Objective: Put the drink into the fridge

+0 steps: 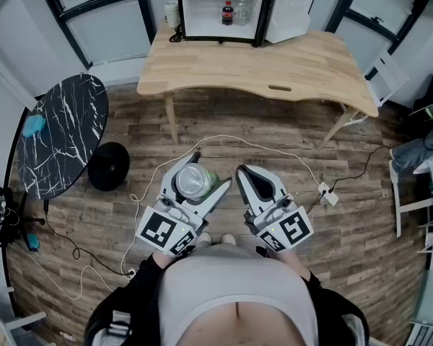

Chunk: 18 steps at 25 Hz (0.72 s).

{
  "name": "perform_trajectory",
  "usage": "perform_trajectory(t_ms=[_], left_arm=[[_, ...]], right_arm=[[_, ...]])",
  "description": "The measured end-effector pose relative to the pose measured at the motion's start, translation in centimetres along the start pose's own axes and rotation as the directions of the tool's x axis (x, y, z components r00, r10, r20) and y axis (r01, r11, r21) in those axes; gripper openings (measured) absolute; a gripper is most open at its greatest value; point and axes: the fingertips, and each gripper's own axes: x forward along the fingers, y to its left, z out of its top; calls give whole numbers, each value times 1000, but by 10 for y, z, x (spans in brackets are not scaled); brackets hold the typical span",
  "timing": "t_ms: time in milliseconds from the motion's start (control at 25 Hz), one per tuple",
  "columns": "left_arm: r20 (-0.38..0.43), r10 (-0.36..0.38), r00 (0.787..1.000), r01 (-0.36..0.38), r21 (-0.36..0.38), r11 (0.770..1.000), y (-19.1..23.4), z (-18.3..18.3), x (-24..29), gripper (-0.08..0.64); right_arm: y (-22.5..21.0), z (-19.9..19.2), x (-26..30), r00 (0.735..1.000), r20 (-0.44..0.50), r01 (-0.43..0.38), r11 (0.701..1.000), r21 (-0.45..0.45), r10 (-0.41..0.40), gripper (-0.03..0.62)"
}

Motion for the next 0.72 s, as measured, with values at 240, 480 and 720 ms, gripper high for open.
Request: perform_trajectory(t_ms=[240,480,720], left_arm=[[8,0,1000,0,2,1000,-2,3,-2,348],[14,6,1000,-6,-2,1000,-1,4,-9,348],[17,4,1000,-4,0,1000,-4,6,-13,348]], right_arm=[[4,2,1,1000,-1,-7,1000,-2,7,31],[10,-1,1,1000,-2,-14,1000,6,14,31],[15,-1,-1,1000,-1,-11,1000,-8,11,31]])
